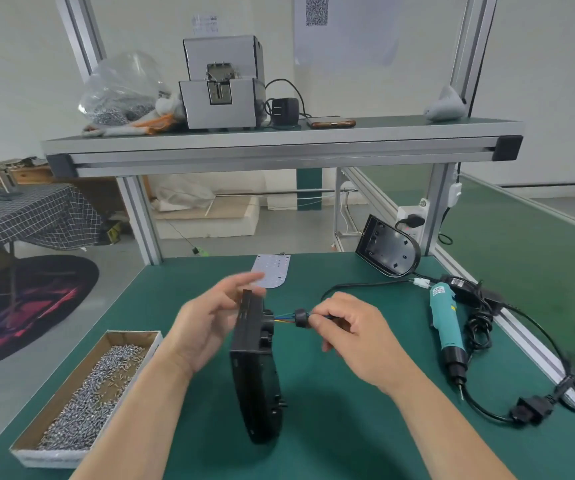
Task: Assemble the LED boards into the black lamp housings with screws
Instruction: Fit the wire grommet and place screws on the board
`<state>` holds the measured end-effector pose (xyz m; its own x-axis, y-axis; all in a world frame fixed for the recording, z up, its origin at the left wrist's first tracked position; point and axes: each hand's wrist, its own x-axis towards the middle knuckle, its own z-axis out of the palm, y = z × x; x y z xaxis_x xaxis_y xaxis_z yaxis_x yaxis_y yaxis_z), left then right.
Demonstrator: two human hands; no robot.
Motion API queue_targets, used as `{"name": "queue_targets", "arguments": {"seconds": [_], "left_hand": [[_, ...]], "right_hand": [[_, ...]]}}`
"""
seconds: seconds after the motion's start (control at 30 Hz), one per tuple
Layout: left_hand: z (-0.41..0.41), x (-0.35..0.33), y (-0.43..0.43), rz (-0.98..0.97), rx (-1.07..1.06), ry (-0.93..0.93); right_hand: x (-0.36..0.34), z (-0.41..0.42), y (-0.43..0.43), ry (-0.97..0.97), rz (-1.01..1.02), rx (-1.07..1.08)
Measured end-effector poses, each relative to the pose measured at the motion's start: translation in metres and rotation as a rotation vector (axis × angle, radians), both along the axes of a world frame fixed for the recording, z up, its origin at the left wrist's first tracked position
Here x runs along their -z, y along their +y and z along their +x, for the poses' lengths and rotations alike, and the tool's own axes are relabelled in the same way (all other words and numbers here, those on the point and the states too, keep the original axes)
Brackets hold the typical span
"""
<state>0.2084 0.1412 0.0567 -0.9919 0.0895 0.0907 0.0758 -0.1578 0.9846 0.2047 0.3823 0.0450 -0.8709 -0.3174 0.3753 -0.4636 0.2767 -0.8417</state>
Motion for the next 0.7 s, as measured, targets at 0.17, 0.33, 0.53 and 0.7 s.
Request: {"name": "queue_targets", "arguments": {"seconds": [0.17,0.33,0.53,0.7], "left_hand": [[0.014,-0.059,0.018,-0.83,0.207,0.277],[0.008,-0.071,0.037,-1.378,0.323,0.364],[0.005,-0.065,0.032,-1.612,0.318,0.389],[0.007,-0.071,0.011,-1.431,0.382,0.117]], "right_hand": [[-0.016,0.003,-0.022,0.199,0.228,0.088],[-0.025,0.004,-0.028,0.179,0.365,0.028],[-0.025,0.012,-0.021,0.284,0.392,0.051],[-0.026,0.023,-0.018,0.361,0.275,0.125]]}}
